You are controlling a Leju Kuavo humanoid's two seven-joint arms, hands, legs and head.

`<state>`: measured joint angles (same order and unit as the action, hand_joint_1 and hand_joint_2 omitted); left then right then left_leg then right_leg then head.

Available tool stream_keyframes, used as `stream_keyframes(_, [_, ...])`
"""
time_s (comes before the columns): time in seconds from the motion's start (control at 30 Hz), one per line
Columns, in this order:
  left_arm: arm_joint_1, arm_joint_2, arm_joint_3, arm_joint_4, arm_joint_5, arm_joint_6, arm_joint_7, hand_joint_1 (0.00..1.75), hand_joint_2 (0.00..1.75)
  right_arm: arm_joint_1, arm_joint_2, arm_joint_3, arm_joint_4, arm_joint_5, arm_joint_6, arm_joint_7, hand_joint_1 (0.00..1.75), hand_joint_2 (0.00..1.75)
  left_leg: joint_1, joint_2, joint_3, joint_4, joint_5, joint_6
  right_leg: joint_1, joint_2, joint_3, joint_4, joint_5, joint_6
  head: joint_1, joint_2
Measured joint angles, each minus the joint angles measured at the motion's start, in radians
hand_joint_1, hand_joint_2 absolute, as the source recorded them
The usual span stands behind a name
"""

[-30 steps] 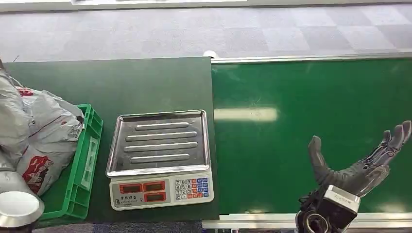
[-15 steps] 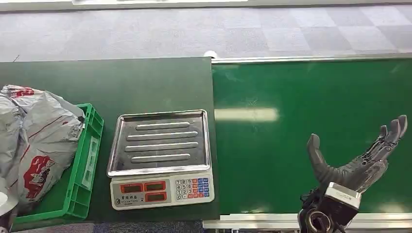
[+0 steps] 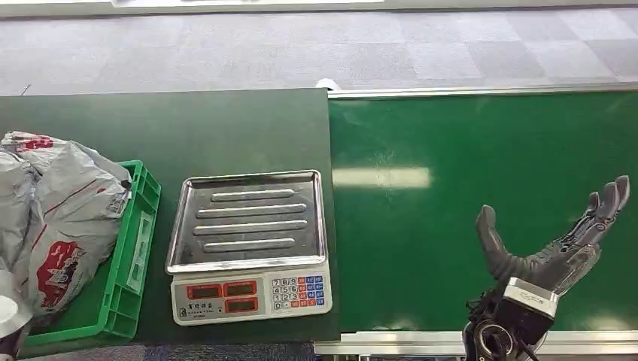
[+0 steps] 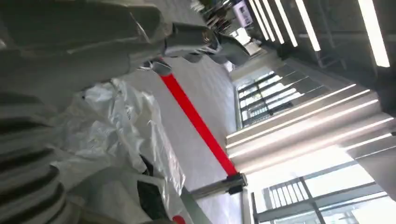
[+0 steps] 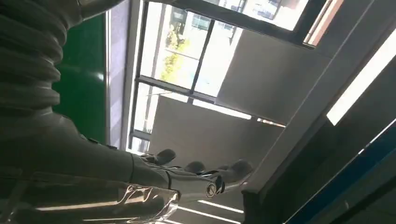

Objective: Moved the parcel from conveyor to table for the left to box.

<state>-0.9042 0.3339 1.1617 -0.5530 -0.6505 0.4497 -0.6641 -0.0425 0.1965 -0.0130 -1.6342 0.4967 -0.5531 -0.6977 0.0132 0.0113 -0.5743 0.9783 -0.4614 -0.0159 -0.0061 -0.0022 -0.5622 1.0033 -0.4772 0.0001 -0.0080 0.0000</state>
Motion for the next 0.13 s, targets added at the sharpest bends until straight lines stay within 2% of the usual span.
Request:
stream_keyframes(0.1, [0.0, 0.0, 0.0, 0.0, 0.0, 0.0, 0.0, 0.0, 1.75, 0.0, 0.0, 0.0, 0.0, 0.0, 0.0, 0.0, 0.0, 1.75, 0.0, 0.0, 0.0, 0.0, 0.0, 0.0, 0.0, 0.0, 0.0, 0.0, 0.0, 0.0, 0.0, 0.0])
stream_keyframes(0.13, [0.017, -0.017, -0.033, -0.041, 0.107, -0.077, -0.01, 0.0, 1.75, 0.0, 0.0, -0.002, 0.002, 0.0, 0.0, 0.0, 0.0, 1.75, 0.0, 0.0, 0.0, 0.0, 0.0, 0.0, 0.0, 0.0, 0.0, 0.0, 0.0, 0.0, 0.0, 0.0])
